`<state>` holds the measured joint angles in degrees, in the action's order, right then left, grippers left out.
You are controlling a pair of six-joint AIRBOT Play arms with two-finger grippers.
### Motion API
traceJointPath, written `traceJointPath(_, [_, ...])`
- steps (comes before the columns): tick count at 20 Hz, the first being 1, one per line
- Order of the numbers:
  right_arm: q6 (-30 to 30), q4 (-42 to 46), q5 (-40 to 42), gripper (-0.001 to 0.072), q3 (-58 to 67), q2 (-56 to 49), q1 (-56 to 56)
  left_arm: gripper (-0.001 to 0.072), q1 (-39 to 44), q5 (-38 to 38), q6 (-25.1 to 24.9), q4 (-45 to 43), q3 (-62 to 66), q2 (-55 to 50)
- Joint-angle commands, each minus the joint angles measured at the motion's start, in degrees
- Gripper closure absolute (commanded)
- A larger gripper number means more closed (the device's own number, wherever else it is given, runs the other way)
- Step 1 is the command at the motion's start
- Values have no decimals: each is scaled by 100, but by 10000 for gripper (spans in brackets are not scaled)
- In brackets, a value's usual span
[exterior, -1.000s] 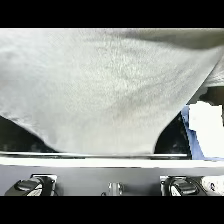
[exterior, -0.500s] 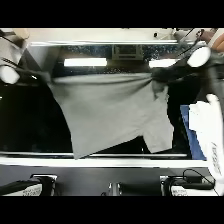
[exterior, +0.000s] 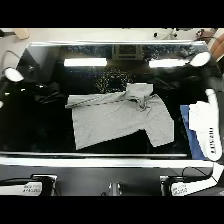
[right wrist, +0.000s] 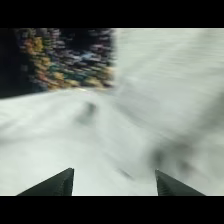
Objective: Fold the shirts.
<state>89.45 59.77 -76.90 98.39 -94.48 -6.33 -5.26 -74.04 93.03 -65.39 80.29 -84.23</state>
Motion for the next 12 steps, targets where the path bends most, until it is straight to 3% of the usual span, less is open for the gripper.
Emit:
traceJointPath(1, [-295, 850, -1591, 179, -101, 164, -1102, 112, -564, -905, -555, -103, -1154, 946])
traceJointPath(3, [-245, 623, -1663, 180, -525, 168, -1471, 112, -527, -501, -570, 7, -2835, 1725])
traceJointPath(6, [-321, 535, -1582, 179, -1099, 168, -1438, 112, -264, 299, -787, 885, -4946, 2444])
traceJointPath(10, [-533, 616, -1285, 151, -1375, 160, -1237, 112, 525, 1204, -905, 1895, -5947, 2505])
traceJointPath(12, [-573, 831, -1176, 105, -1377, 155, -1202, 112, 946, 1694, -710, 2079, -5978, 2500])
